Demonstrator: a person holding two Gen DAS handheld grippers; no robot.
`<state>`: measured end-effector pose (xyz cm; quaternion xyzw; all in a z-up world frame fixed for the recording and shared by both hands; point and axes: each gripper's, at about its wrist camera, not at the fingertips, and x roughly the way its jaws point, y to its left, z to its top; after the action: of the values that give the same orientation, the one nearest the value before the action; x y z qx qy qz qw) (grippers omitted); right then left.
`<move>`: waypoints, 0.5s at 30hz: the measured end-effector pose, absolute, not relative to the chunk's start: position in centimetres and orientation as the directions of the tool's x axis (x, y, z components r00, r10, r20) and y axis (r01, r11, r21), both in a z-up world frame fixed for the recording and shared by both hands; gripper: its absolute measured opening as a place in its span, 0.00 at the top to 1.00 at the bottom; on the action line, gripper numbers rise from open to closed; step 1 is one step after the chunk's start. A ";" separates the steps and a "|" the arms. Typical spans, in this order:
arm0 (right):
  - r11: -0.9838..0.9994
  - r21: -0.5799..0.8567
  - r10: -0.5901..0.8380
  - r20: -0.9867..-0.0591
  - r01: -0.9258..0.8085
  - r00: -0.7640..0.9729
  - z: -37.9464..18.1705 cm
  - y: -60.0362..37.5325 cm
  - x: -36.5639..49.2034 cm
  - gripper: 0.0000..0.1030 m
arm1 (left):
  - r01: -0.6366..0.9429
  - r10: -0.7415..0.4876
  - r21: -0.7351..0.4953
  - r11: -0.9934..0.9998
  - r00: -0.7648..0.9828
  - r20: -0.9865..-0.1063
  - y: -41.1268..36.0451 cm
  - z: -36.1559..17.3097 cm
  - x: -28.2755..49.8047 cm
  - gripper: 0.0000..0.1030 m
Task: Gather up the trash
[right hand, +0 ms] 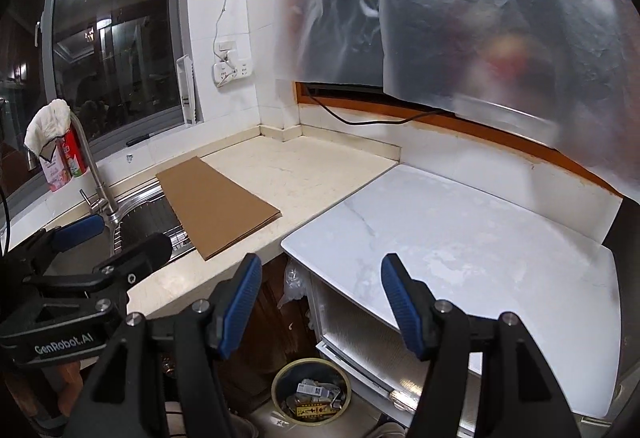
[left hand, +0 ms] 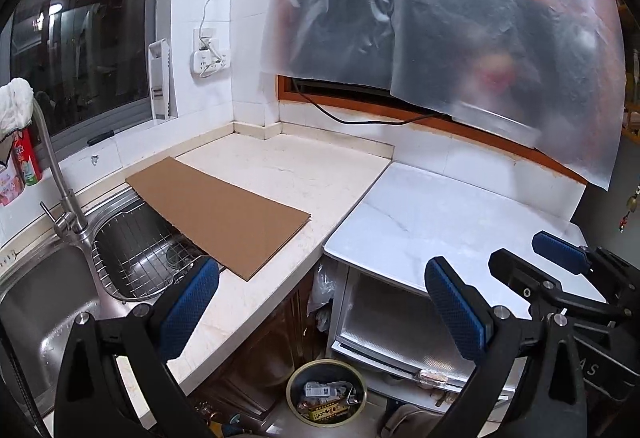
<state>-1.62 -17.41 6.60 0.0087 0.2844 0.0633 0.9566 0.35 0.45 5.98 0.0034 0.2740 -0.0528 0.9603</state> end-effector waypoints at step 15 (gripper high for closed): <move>0.995 0.045 0.102 -0.561 -0.092 0.821 6.5 -17.1 -1.7 0.39 | 0.106 -0.103 -0.025 0.994 0.839 -0.535 0.3 5.9 0.7 0.01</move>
<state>-1.68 -17.11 6.47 0.0082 0.2946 0.0508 0.9542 0.67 0.29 5.90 0.0025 0.2786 -0.0544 0.9588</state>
